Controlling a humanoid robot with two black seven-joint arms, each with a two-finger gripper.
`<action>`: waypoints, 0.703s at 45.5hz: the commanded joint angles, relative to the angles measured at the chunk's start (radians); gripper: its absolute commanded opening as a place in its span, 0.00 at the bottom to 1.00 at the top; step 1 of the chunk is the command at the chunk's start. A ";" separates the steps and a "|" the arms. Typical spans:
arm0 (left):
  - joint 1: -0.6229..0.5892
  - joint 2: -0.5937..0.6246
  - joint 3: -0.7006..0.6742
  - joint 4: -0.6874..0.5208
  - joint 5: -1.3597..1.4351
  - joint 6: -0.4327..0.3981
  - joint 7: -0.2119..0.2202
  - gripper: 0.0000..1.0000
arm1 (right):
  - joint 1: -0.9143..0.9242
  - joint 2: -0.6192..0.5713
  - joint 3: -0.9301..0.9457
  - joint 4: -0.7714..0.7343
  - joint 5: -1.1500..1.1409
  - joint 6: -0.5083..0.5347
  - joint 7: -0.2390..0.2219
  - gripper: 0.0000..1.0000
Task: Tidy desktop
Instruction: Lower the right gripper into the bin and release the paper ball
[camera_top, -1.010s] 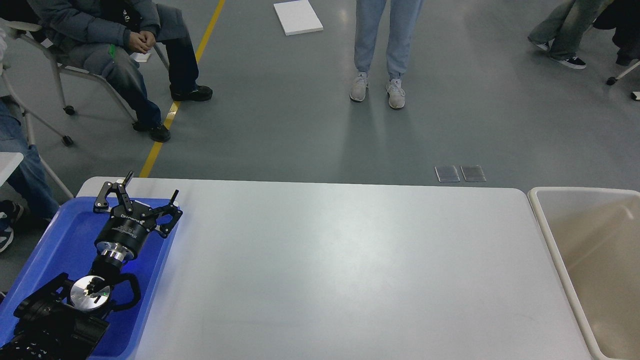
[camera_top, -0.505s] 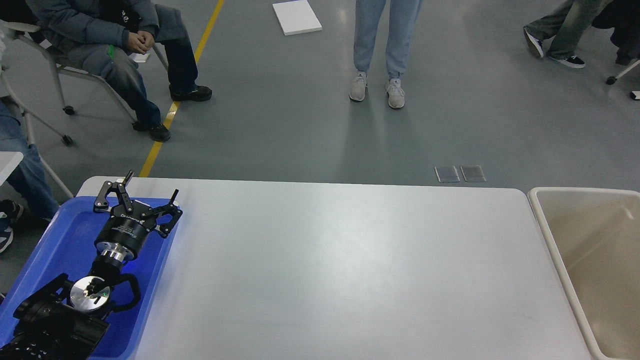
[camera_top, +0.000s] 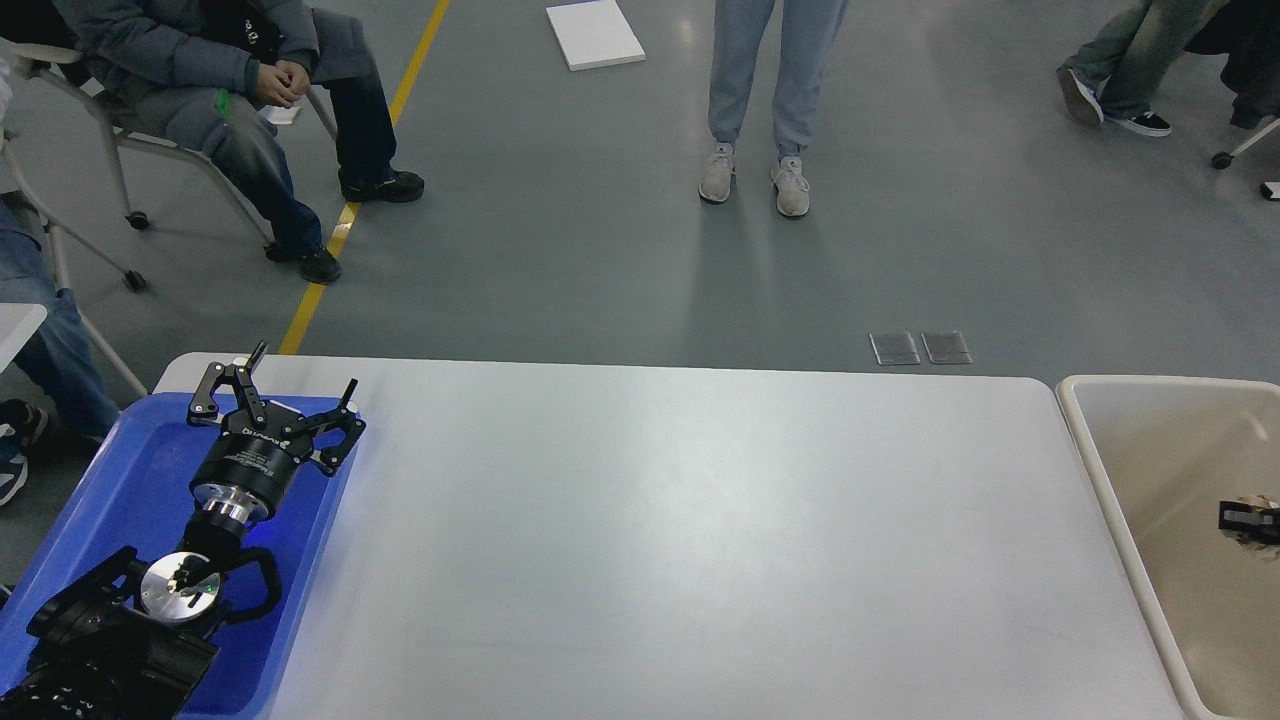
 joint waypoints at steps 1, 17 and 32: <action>0.000 0.000 -0.001 0.000 0.000 0.000 0.000 1.00 | -0.030 0.017 0.014 -0.014 0.006 -0.012 -0.005 0.04; 0.000 0.000 0.001 0.000 0.000 0.000 0.000 1.00 | 0.007 0.006 0.026 -0.007 0.031 -0.014 -0.002 0.97; 0.000 0.000 0.001 0.000 0.000 0.000 0.000 1.00 | 0.093 -0.022 0.028 0.007 0.051 -0.001 -0.002 1.00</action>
